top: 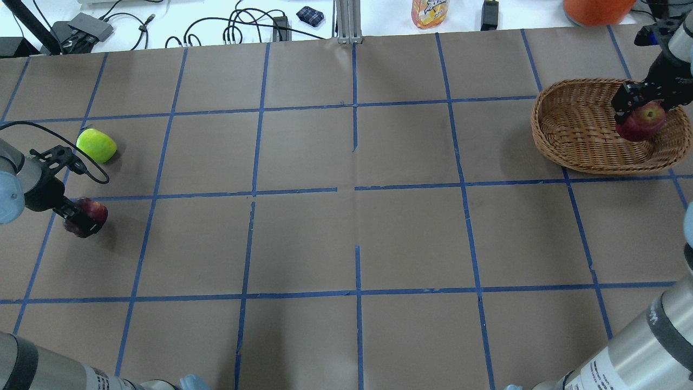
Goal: Put all apples into basket
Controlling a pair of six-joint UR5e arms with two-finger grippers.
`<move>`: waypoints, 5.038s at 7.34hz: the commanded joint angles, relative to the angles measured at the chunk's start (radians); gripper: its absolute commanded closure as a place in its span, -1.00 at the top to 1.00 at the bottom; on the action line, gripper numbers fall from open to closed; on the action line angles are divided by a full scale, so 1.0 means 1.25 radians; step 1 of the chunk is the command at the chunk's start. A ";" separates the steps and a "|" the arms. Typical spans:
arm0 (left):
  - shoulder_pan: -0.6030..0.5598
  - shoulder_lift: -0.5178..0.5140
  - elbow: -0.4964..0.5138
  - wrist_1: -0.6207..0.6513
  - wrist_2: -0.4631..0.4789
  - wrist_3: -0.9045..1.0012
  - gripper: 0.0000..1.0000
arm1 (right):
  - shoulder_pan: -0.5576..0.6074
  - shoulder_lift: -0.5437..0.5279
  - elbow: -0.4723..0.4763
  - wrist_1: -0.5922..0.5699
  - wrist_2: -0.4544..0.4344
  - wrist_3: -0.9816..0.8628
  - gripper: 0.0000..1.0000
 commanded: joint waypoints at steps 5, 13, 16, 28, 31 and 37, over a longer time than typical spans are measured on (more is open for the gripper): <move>-0.621 0.041 0.108 -0.032 -0.143 -1.205 -0.95 | -0.057 0.080 -0.011 -0.109 0.010 -0.028 0.99; -0.763 -0.081 0.093 0.101 -0.136 -1.334 0.40 | 0.093 -0.127 -0.010 0.161 0.044 0.144 1.00; -0.744 -0.064 0.091 0.180 -0.140 -1.330 1.00 | 0.204 -0.177 -0.006 0.206 0.049 0.197 1.00; -0.337 0.117 0.129 -0.290 -0.026 -0.590 1.00 | 0.708 -0.028 0.074 -0.082 0.168 0.703 1.00; -0.242 0.115 0.089 -0.290 -0.041 -0.486 1.00 | 0.723 0.013 0.086 -0.118 0.168 0.722 1.00; -0.218 0.106 0.056 -0.218 -0.043 -0.412 1.00 | 0.723 0.063 0.094 -0.139 0.190 0.724 1.00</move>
